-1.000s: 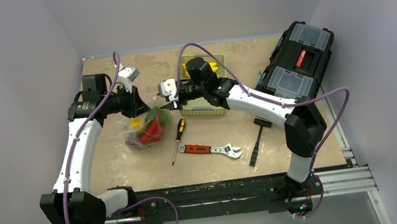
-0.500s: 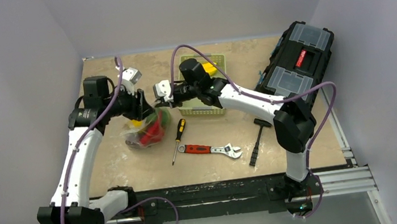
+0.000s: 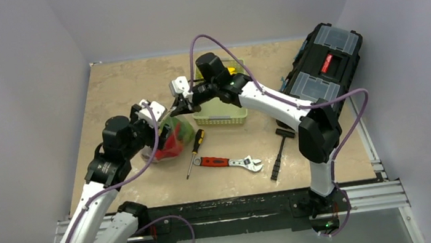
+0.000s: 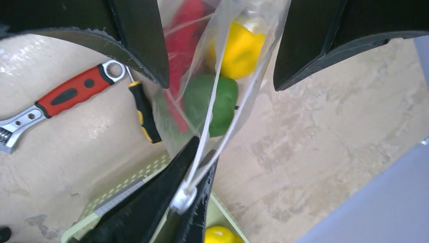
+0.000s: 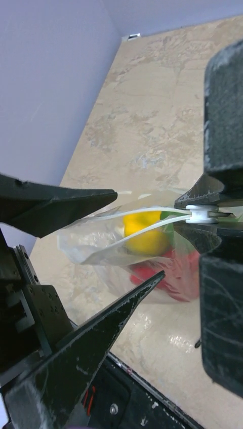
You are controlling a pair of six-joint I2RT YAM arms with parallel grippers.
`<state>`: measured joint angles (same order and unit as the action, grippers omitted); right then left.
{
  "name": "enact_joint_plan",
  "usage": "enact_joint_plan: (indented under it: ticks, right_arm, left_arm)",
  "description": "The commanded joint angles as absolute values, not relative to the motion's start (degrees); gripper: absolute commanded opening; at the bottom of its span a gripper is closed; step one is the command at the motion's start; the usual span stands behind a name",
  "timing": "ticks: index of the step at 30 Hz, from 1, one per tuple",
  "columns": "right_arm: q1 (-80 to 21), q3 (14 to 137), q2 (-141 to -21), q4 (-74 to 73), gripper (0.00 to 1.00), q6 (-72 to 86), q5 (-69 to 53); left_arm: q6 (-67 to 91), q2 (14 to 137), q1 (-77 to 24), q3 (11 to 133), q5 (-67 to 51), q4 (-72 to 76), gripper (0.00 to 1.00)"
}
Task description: Place the food in the zip-top bag and seal the zipper
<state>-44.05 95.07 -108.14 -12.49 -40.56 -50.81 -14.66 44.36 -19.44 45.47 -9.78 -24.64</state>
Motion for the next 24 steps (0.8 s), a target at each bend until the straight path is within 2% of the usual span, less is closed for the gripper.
enact_joint_plan:
  ticks: [1, 6, 14, 19, 21, 22, 24]
  right_arm:
    - [-41.82, 102.47, -110.63, -20.08, 0.00, -40.61, -61.33]
    - [-41.75, 103.41, -112.48, -21.00, 0.00, -39.77, -63.14]
    - [-41.77, 100.95, -111.80, -9.19, 0.00, -26.44, -61.90]
    - [-41.88, 99.51, -111.38, -1.30, 0.00, -18.27, -61.91]
    - [-41.99, 98.81, -111.34, 4.00, 0.00, -13.44, -61.83]
    - [-42.13, 98.44, -111.35, 6.76, 0.00, -11.30, -61.16]
    - [-42.90, 98.03, -111.22, 9.51, 0.00, -9.34, -59.17]
  left_arm:
    - [-22.44, 42.86, -19.68, 43.15, -9.84, -13.14, 0.74]
    - [-23.47, 46.27, -19.68, 45.97, -13.18, -14.12, 0.71]
    - [-24.83, 47.95, -19.68, 45.69, -17.88, -13.70, 0.62]
    - [-26.36, 49.46, -19.69, 47.41, -15.50, -14.77, 0.35]
    - [-26.78, 49.62, -19.68, 48.46, -12.47, -15.25, 0.08]
    - [-26.81, 49.57, -19.69, 49.53, -10.39, -16.40, 0.02]
    - [-27.50, 48.84, -19.34, 51.53, -7.85, -19.42, 0.00]
